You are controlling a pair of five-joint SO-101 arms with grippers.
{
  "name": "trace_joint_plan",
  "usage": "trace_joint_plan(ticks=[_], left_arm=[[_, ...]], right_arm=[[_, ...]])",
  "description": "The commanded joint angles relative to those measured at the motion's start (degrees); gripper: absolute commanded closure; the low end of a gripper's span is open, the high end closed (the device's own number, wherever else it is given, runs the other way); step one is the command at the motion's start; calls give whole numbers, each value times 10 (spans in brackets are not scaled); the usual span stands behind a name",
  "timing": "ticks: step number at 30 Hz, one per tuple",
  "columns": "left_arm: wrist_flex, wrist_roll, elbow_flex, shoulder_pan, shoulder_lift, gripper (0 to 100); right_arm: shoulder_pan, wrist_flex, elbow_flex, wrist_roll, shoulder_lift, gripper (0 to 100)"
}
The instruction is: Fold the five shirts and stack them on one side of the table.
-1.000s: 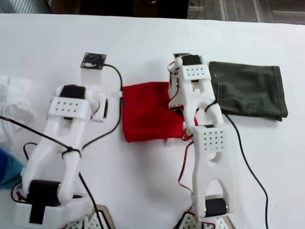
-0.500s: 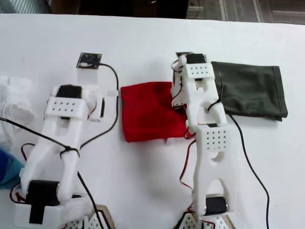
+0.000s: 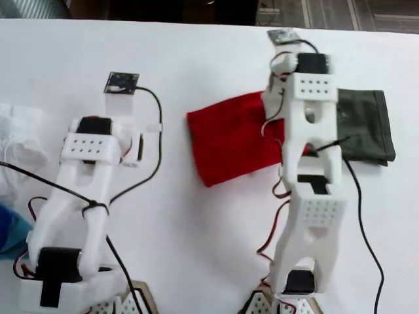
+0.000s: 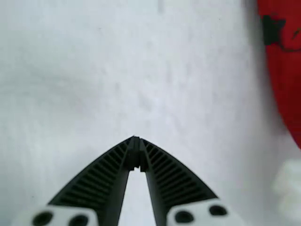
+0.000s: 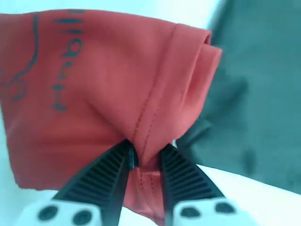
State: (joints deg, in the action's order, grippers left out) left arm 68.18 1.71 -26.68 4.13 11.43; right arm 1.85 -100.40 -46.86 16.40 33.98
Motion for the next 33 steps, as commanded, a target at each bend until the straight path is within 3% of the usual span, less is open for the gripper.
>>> trace_joint_plan(ticks=[1, 10, 33], left_arm=[[-1, -3, 7, 4, 21, 975], [-13, -3, 3, 2, 20, 975], [-12, -3, 7, 2, 20, 975]], right_arm=[[-29, -7, -18, 36, -62, 978], [-82, -7, -131, 73, -73, 978], [-100, -6, -267, 107, -73, 978]])
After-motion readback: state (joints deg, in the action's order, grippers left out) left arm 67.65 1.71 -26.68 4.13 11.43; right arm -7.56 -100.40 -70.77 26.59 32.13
